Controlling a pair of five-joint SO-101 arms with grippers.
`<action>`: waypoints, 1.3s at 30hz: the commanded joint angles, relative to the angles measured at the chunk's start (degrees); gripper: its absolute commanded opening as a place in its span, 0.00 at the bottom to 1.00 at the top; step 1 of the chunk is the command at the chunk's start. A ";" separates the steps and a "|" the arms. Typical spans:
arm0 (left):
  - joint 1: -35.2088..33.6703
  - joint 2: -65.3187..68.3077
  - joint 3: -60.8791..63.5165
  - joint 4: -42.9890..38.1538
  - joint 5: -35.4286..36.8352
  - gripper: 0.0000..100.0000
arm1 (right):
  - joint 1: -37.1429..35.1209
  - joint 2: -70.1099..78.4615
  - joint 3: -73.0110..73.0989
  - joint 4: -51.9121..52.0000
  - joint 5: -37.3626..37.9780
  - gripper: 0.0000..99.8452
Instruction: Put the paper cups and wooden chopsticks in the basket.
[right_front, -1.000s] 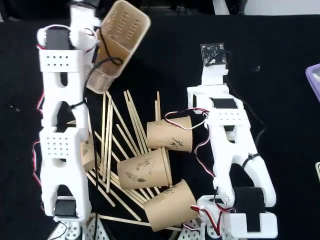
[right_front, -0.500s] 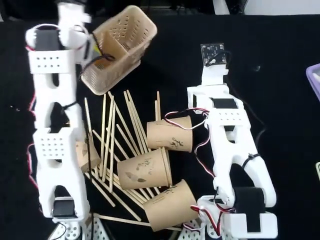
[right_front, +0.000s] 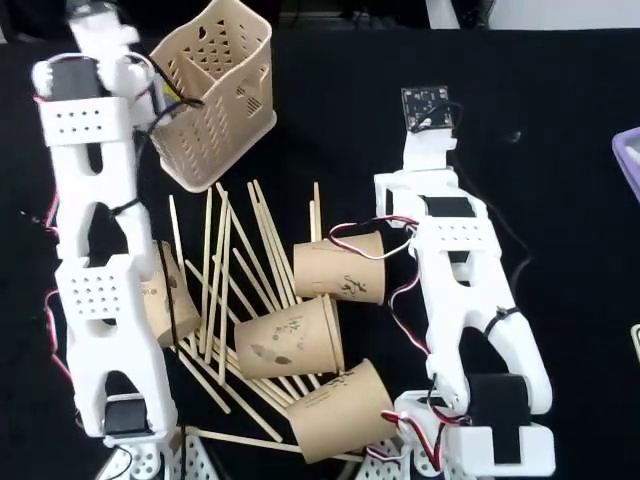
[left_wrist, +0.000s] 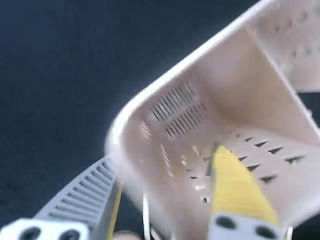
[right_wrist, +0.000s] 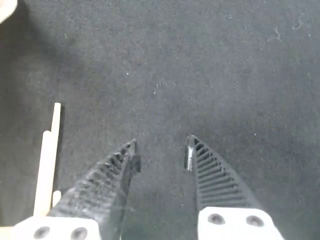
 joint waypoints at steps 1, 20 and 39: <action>2.77 -6.33 6.81 0.26 -1.32 0.02 | -0.79 -0.04 -0.57 -1.14 0.70 0.16; 5.58 -12.13 11.74 0.00 -19.87 0.03 | -0.79 -0.04 -0.48 -1.23 0.70 0.16; 2.51 -5.10 3.74 -3.52 -7.12 0.22 | -10.55 2.77 -39.87 35.16 4.13 0.28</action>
